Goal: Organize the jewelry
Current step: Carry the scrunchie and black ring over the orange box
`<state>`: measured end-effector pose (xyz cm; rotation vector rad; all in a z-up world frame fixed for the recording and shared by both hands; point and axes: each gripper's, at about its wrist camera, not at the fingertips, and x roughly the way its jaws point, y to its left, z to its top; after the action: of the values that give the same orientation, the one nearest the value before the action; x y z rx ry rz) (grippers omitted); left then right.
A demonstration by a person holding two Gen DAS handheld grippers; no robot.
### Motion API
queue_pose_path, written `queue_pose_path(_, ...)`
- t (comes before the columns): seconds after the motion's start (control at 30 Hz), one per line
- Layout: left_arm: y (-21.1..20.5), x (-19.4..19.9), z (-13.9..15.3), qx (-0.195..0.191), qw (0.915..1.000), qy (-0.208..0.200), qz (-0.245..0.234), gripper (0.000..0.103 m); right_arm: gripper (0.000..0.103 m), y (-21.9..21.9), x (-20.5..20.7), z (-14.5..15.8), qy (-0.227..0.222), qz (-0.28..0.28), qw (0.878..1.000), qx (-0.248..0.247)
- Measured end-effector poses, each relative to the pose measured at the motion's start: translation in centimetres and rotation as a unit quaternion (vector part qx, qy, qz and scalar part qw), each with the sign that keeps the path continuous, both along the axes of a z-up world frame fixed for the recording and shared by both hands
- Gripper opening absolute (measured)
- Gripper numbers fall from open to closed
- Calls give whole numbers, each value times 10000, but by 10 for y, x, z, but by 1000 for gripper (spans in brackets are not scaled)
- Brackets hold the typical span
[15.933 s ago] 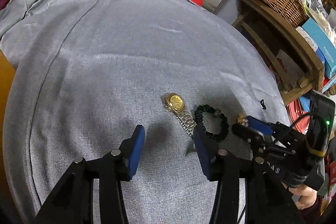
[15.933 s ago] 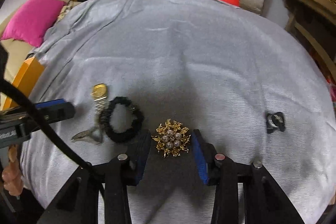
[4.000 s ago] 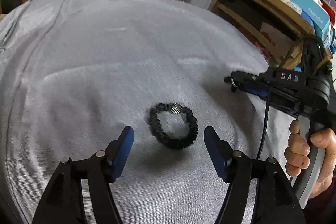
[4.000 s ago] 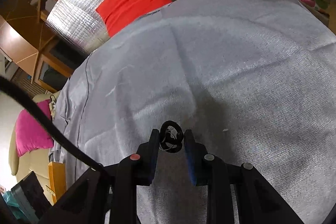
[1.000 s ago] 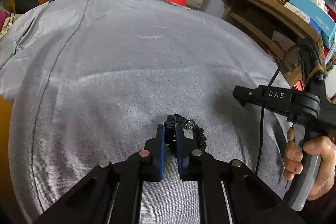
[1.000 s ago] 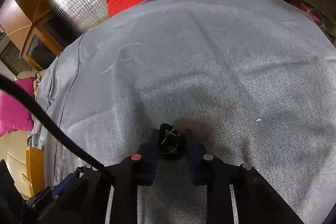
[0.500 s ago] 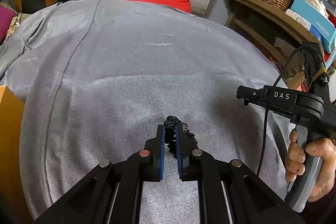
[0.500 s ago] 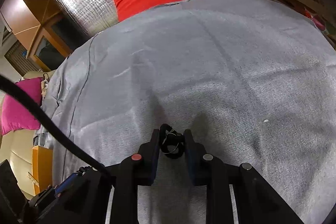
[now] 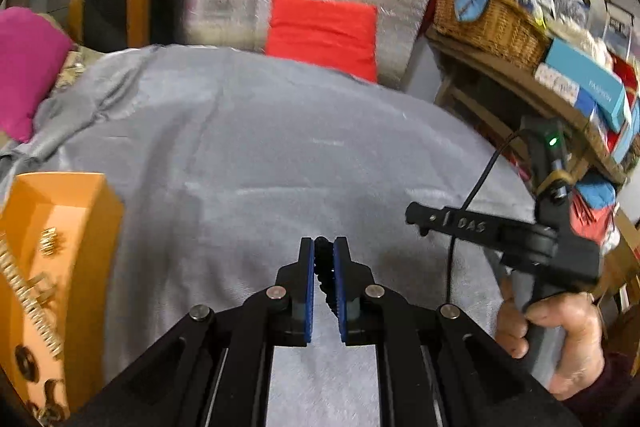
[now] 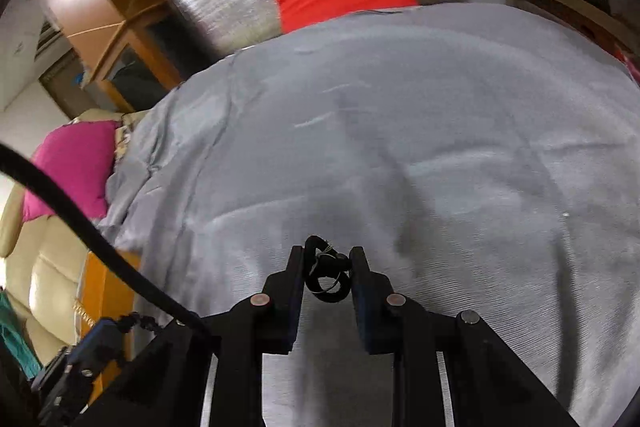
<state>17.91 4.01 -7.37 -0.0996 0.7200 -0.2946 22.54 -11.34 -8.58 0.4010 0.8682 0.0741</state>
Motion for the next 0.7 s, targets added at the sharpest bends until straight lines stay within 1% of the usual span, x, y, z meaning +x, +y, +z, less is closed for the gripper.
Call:
queue_pose_path(0.1, 22, -17, 12, -50, 9997, -124, 180, 10, 24, 24, -2, 6, -152, 223, 9996, -9)
queue_pose_path(0.2, 49, -35, 27, 67, 9987, -261, 435, 10, 24, 46, -4, 10, -245, 392, 9989, 17)
queue_pose_path(0.3, 78, -51, 40, 58, 9971, -338, 675, 10, 24, 63, -10, 12, -292, 536, 9981, 58)
queue_pose_path(0.4, 110, -72, 53, 121, 9940, -500, 967, 10, 24, 86, -16, 16, -401, 738, 9964, 88)
queue_pose_path(0.5, 145, -92, 64, 214, 9897, -607, 1277, 10, 24, 110, -26, 20, -500, 1005, 9934, 243)
queue_pose_path(0.6, 176, -106, 67, 276, 9860, -619, 1523, 10, 24, 135, -37, 28, -653, 1338, 9886, 242)
queue_pose_path(0.7, 209, -115, 63, 344, 9824, -560, 1749, 10, 24, 161, -44, 36, -793, 1683, 9820, 326)
